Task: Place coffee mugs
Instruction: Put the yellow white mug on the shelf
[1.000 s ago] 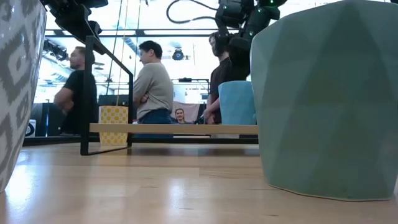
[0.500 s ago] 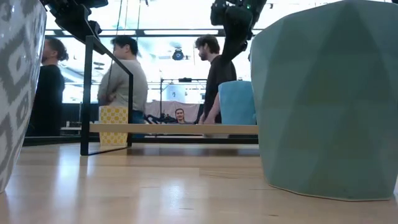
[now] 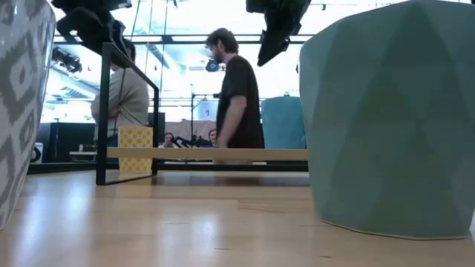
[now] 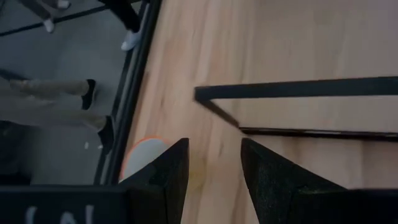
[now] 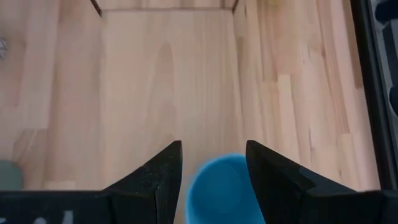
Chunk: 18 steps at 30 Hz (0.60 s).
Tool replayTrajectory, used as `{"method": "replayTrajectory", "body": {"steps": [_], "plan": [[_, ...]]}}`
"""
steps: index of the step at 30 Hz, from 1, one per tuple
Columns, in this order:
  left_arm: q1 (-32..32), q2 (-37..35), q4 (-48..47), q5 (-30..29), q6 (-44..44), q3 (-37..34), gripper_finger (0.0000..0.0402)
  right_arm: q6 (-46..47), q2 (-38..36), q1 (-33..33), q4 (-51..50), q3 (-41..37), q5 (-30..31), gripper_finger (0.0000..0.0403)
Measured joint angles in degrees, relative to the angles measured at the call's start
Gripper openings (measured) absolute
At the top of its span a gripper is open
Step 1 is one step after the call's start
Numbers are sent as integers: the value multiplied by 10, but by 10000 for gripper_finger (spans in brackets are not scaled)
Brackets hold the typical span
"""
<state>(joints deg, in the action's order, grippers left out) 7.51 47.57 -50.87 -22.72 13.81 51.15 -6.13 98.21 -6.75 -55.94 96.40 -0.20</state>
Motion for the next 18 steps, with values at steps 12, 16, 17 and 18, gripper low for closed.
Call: {"method": "replayTrajectory", "body": {"steps": [12, 16, 17, 18], "plan": [[151, 81, -3, 75, 112, 0, 153, 0, 0, 21, 42, 0, 0, 183], [196, 120, -3, 82, 153, 0, 153, 7, 0, 22, 42, 0, 0, 183], [206, 129, -3, 90, 160, 0, 153, 12, 0, 22, 42, 0, 0, 183], [216, 139, -2, 98, 168, 0, 153, 14, 0, 22, 42, 0, -2, 184]]}}
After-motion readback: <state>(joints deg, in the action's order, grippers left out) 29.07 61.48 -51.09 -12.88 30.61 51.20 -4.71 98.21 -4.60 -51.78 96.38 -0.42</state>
